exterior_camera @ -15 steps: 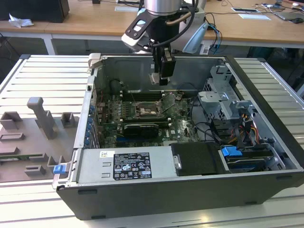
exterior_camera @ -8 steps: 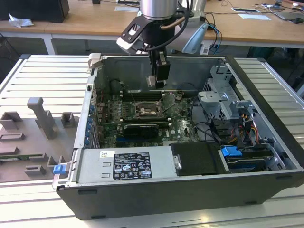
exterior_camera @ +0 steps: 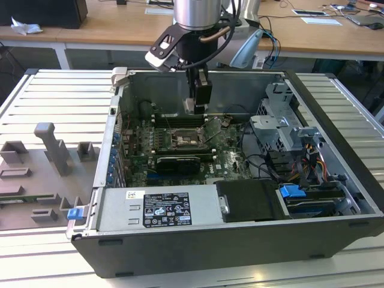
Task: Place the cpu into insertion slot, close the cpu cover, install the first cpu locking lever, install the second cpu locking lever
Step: 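Place the cpu into insertion slot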
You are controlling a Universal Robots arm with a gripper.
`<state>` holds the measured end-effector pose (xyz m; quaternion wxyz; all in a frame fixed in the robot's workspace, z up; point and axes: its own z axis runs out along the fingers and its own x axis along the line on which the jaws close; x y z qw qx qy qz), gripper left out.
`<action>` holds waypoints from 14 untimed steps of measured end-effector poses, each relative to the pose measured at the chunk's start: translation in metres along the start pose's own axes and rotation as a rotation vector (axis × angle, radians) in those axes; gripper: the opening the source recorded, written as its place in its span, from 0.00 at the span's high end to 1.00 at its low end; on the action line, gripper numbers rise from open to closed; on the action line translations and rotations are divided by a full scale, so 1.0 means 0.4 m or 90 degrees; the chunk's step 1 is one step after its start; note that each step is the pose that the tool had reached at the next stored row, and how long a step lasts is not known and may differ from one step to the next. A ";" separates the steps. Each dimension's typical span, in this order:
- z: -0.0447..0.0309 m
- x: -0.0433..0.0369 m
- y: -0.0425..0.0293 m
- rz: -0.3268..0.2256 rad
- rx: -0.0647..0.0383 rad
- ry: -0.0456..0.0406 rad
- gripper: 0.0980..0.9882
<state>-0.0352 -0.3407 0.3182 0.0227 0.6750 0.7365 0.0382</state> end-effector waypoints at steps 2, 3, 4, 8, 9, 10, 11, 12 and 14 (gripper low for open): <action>0.006 0.000 -0.002 0.000 0.000 0.0001 0.50; 0.012 0.000 -0.003 0.000 0.000 0.0000 0.50; 0.016 0.001 -0.003 0.000 0.001 0.0001 0.50; 0.037 0.003 -0.005 0.004 0.003 -0.0006 0.50; 0.041 0.004 -0.005 0.005 0.004 -0.0009 0.50; 0.047 0.005 -0.006 0.006 0.004 -0.0016 0.50; 0.053 0.005 -0.006 0.007 0.005 -0.0030 0.50; 0.056 0.005 -0.007 0.007 0.005 -0.0043 0.50; 0.061 0.005 -0.007 0.007 0.005 -0.0061 0.50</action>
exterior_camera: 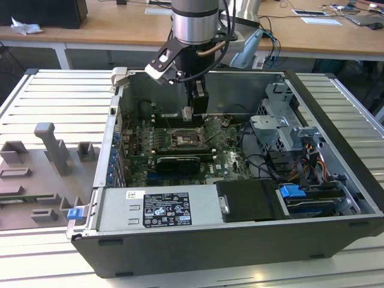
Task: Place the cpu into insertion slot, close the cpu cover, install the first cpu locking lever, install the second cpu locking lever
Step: 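Place the cpu into insertion slot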
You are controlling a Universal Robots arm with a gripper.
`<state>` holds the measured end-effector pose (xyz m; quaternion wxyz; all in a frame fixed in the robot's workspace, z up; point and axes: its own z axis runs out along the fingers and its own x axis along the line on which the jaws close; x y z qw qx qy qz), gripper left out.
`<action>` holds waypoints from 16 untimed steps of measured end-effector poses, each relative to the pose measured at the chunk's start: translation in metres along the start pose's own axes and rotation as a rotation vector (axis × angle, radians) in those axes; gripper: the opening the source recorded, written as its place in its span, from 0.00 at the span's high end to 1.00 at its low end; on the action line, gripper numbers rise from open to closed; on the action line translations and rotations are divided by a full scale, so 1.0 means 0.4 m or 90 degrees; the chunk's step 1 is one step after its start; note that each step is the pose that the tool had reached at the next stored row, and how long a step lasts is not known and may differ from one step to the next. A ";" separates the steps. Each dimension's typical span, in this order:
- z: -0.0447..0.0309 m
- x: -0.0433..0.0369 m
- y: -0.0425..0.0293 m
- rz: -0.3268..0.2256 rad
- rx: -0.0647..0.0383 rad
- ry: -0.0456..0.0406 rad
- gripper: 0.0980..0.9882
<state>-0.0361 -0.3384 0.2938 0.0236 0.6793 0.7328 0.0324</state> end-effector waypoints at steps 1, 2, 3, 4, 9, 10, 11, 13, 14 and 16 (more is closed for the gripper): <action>0.004 0.000 0.000 0.000 0.000 -0.0006 0.50; 0.010 0.000 -0.001 0.000 0.000 -0.0006 0.50; 0.015 0.000 -0.002 0.000 0.000 -0.0006 0.50; 0.027 0.000 -0.004 0.008 0.000 -0.0014 0.50; 0.062 0.006 -0.026 0.022 0.000 -0.0025 0.50; 0.069 0.007 -0.029 0.021 0.000 -0.0024 0.50; 0.073 0.009 -0.030 0.021 0.000 -0.0024 0.50; 0.085 0.012 -0.031 0.021 0.000 -0.0024 0.50; 0.090 0.013 -0.031 0.021 0.000 -0.0023 0.50; 0.106 0.020 -0.032 0.021 0.000 -0.0024 0.50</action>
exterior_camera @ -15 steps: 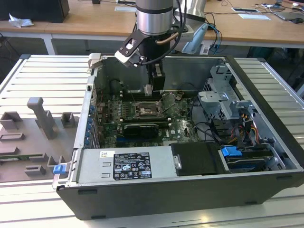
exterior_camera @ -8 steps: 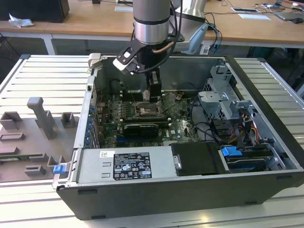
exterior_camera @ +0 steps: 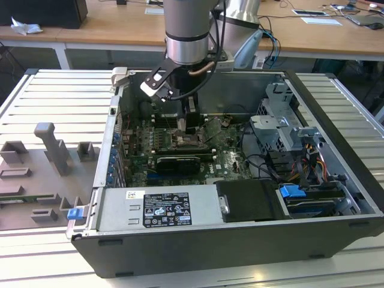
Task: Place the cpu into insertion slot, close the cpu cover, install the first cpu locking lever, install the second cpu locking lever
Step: 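Place the cpu into insertion slot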
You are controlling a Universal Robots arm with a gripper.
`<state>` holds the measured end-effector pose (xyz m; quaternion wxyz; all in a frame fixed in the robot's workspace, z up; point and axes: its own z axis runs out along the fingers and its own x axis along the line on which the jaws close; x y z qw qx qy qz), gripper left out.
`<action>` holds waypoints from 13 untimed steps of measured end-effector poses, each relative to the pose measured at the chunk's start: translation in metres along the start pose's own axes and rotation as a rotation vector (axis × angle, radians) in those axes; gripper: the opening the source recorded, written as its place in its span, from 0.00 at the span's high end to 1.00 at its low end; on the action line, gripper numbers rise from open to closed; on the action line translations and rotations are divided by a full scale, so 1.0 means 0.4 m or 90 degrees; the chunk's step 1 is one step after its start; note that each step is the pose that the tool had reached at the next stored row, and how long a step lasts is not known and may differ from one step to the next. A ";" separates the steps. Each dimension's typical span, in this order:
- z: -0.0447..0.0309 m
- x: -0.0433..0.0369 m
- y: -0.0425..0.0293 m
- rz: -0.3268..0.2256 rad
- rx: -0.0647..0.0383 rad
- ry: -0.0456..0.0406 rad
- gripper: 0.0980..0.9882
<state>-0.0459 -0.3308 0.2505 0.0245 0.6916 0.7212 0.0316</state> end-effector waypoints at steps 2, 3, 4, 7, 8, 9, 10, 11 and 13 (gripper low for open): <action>0.010 0.005 -0.001 0.000 0.000 0.0000 0.50; 0.016 0.007 -0.001 0.000 0.000 0.0000 0.50; 0.019 0.007 -0.001 0.000 0.000 0.0001 0.50; 0.024 0.007 -0.002 0.000 0.000 0.0002 0.50; 0.024 0.007 -0.002 0.000 0.000 0.0002 0.50; 0.025 0.007 -0.002 0.000 0.000 0.0002 0.50; 0.026 0.007 -0.002 0.000 0.000 0.0003 0.50; 0.026 0.007 -0.002 0.000 0.000 0.0003 0.50; 0.030 0.007 -0.002 0.000 0.000 0.0003 0.50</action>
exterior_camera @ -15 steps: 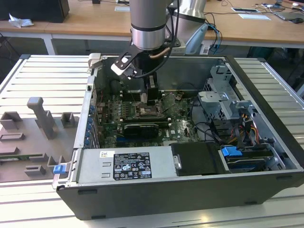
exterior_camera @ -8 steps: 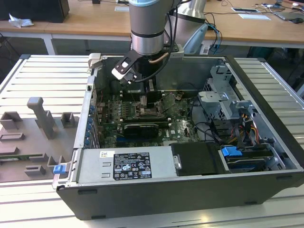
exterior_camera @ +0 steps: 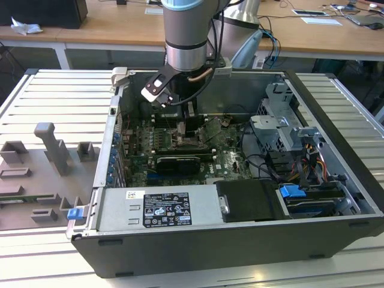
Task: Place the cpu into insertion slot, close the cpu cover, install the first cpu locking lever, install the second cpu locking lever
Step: 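Place the cpu into insertion slot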
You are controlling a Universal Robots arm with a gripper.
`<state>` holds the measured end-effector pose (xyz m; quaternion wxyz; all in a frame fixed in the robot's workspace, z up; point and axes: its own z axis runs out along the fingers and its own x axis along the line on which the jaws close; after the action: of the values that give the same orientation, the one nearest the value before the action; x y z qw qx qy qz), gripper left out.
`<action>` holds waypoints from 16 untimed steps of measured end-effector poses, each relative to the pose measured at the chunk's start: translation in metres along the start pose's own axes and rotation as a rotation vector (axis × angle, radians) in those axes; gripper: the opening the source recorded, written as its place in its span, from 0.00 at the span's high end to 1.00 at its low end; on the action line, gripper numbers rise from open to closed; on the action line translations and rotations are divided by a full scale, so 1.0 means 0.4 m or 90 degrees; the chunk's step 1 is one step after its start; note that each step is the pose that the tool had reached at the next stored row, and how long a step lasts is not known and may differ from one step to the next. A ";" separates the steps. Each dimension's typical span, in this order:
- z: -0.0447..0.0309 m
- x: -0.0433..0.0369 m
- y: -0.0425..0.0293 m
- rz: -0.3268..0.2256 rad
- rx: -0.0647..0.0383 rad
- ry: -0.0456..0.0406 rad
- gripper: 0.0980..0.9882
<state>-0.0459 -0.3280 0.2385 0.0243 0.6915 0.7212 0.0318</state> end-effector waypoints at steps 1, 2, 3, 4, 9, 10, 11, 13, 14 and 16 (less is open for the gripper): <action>0.003 0.000 0.000 0.000 0.000 0.0000 0.50; 0.006 0.000 0.000 0.000 0.000 0.0000 0.50; 0.007 0.000 -0.001 0.000 0.000 0.0000 0.50; 0.008 0.000 -0.001 0.000 0.000 0.0000 0.50; 0.011 0.000 -0.001 0.000 0.000 0.0000 0.50; 0.013 0.000 -0.001 0.000 0.000 0.0001 0.50; 0.019 0.001 -0.002 0.000 0.000 0.0000 0.50; 0.025 0.007 -0.001 0.000 0.000 -0.0001 0.50; 0.028 0.009 -0.001 0.000 0.000 0.0000 0.50; 0.034 0.012 -0.001 0.000 0.000 0.0000 0.50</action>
<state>-0.0455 -0.3231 0.2250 0.0242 0.6916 0.7212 0.0317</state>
